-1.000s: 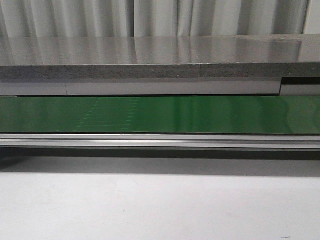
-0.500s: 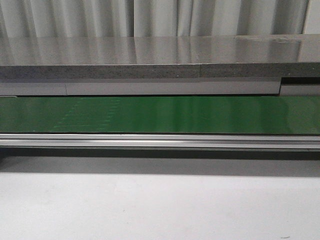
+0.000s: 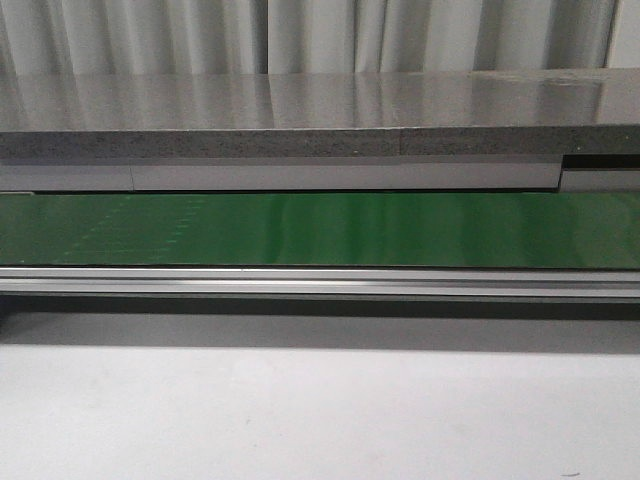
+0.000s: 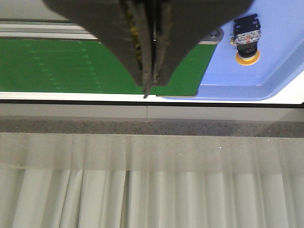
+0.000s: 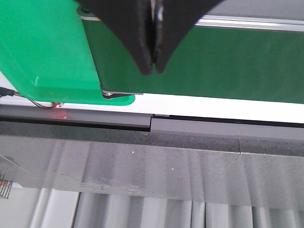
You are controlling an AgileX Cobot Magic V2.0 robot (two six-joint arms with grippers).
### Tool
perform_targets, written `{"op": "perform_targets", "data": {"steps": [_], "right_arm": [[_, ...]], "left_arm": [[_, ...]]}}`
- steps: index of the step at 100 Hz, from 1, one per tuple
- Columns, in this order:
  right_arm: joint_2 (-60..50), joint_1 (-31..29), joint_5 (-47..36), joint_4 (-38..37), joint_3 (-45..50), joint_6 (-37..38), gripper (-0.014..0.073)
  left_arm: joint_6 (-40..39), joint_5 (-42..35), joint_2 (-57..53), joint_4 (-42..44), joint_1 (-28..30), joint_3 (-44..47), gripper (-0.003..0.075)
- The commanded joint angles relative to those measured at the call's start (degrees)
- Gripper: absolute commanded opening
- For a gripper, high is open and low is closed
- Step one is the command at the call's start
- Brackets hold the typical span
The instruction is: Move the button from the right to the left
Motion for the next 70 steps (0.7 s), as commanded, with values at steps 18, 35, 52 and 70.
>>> {"op": "perform_targets", "data": {"steps": [18, 35, 52, 70], "right_arm": [[0.52, -0.02, -4.18, -0.56, -1.69, -0.08, -0.0067], [0.52, -0.02, -4.51, -0.56, -1.69, -0.08, -0.0067], [0.4, -0.06, -6.13, -0.56, -1.0, -0.08, -0.0067], [-3.46, -0.06, -15.71, -3.91, 5.49, 4.96, -0.0067]], "left_arm": [[-0.52, -4.81, -1.78, -0.63, -0.06, 2.52, -0.002], [-0.52, -4.81, -1.78, -0.63, -0.06, 2.52, -0.002], [-0.52, -4.81, -1.78, -0.63, -0.06, 2.52, -0.002], [-0.52, -4.81, -1.78, -0.63, -0.06, 2.52, -0.002]]}}
